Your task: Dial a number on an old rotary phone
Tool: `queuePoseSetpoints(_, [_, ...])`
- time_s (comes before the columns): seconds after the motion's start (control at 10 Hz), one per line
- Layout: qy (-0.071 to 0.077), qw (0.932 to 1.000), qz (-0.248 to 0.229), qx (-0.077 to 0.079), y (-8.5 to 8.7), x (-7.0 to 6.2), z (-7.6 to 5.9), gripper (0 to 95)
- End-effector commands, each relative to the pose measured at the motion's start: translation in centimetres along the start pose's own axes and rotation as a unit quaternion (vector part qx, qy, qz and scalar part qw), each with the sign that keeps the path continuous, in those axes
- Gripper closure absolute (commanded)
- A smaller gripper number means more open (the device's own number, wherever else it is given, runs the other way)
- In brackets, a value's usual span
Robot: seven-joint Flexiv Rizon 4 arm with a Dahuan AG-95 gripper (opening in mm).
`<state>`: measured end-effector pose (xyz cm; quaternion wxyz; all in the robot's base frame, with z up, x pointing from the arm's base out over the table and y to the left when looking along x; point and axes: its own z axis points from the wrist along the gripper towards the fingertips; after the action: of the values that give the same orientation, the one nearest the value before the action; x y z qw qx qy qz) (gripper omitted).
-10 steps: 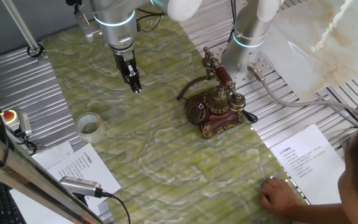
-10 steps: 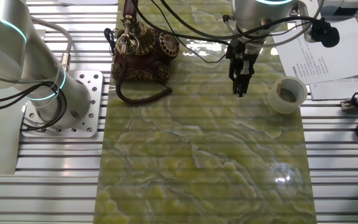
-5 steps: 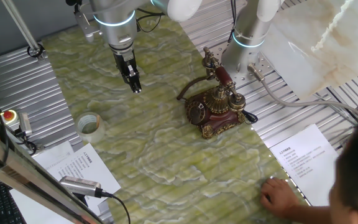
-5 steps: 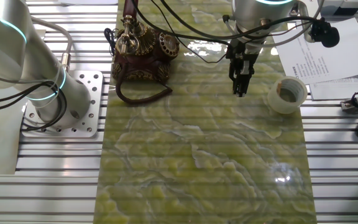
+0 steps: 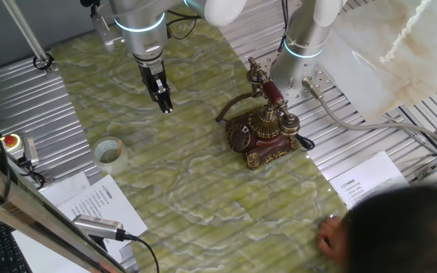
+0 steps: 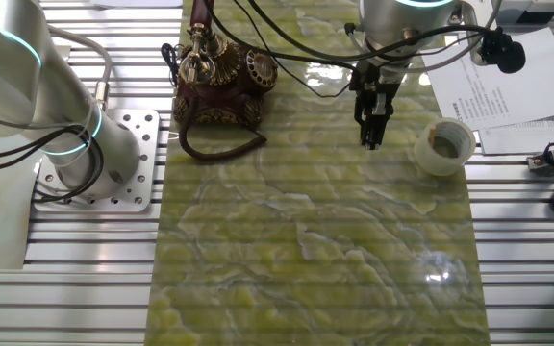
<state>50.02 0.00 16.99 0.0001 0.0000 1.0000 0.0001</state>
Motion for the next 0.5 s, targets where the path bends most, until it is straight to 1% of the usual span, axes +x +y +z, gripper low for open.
queuePoseSetpoints(0.1, [-0.012,0.9981,0.027,-0.054,0.0,0.02,-0.01,95.0])
queuePoseSetpoints(0.2, [-0.008,0.9983,0.026,-0.052,0.0,0.02,-0.01,95.0])
queuePoseSetpoints(0.5, [-0.007,0.9983,0.03,-0.05,0.0,0.02,-0.01,95.0])
